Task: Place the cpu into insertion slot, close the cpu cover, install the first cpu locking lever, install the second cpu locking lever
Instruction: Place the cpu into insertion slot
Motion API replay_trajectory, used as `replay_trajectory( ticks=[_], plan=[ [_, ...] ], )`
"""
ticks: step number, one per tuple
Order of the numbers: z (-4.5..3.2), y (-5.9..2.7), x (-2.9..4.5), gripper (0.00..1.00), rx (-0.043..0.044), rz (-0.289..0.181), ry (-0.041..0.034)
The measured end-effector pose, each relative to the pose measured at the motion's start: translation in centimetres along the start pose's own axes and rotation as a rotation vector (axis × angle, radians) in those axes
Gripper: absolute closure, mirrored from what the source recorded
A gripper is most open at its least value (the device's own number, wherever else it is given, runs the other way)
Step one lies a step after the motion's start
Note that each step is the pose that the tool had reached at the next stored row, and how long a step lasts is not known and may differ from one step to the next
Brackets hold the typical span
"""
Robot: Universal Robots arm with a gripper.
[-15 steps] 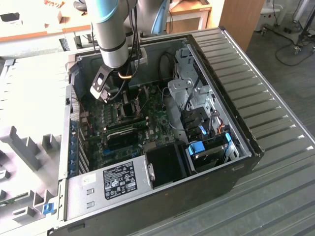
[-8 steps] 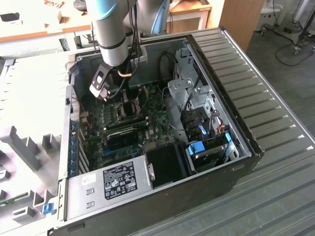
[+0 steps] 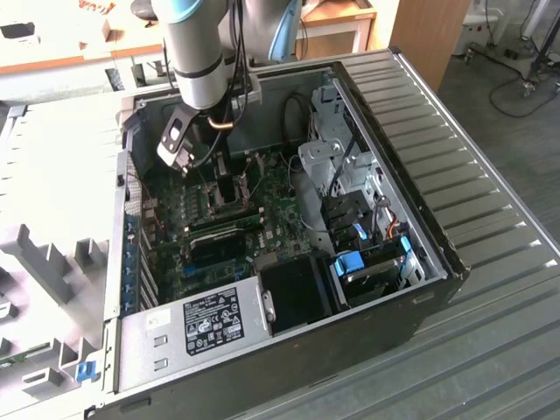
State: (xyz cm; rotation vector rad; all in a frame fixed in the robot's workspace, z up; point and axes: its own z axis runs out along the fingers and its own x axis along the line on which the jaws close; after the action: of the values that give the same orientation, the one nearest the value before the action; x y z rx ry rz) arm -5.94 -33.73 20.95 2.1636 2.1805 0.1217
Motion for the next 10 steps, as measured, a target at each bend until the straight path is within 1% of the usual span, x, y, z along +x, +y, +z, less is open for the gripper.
replay_trajectory(
  ticks=[10],
  plan=[
    [-0.07, 0.01, 0.0, 0.39, 0.0, 0.0, 0.0001]
  ],
)
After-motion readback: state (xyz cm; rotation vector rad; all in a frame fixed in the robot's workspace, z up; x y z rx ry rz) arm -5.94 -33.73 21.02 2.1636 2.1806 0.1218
